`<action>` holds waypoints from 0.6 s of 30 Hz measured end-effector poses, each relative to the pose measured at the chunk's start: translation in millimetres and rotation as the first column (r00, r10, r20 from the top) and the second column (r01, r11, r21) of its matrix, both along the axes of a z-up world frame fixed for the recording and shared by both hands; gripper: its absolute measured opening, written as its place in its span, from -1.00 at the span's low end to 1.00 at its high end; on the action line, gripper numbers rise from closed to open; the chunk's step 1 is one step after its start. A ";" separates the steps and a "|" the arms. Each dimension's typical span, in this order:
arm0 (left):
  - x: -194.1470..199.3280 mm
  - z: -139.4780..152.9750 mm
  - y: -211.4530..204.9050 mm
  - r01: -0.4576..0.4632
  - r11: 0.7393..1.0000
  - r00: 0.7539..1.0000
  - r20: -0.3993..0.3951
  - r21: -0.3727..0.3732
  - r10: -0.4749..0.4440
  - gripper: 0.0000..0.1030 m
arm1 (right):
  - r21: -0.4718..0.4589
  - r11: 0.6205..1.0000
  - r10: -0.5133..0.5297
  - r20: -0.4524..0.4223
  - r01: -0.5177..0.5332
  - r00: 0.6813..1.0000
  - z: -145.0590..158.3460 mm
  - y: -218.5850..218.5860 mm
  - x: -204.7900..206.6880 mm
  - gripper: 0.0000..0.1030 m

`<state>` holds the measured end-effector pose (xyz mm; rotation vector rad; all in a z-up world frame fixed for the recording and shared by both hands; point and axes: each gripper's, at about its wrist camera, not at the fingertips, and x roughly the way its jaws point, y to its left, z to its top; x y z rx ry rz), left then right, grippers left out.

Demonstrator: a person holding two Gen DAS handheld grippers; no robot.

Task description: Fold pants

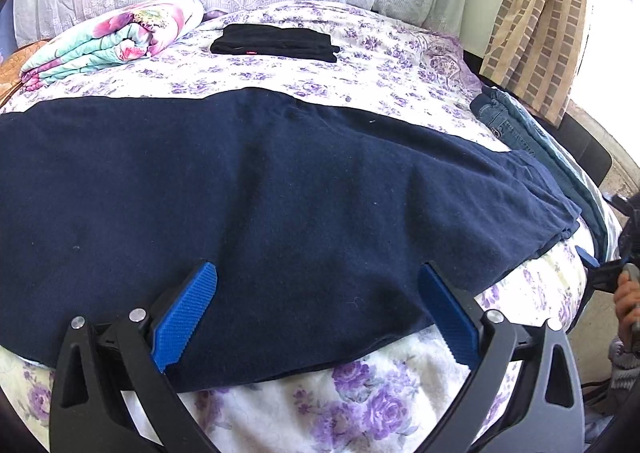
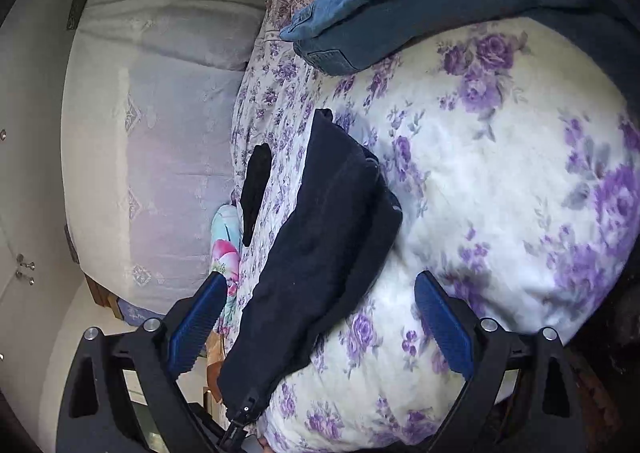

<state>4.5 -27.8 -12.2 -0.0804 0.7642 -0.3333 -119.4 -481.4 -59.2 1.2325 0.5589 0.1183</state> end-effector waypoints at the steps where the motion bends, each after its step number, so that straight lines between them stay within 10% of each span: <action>1: 0.1 -0.3 -0.2 -0.001 1.000 1.000 -0.001 0.002 0.001 0.91 | -0.004 1.000 -0.016 0.003 0.016 1.000 -2.2 -1.2 3.4 0.87; 10: -6.5 4.9 3.7 -0.020 1.000 1.000 0.015 -0.010 0.020 0.91 | -0.014 0.993 -0.117 0.066 0.119 0.991 -0.6 -13.2 -8.0 0.46; 18: -45.8 55.1 56.6 -0.204 0.978 0.955 0.209 -0.044 0.209 0.91 | -0.140 0.986 -0.090 0.010 0.090 0.996 5.4 3.9 18.9 0.09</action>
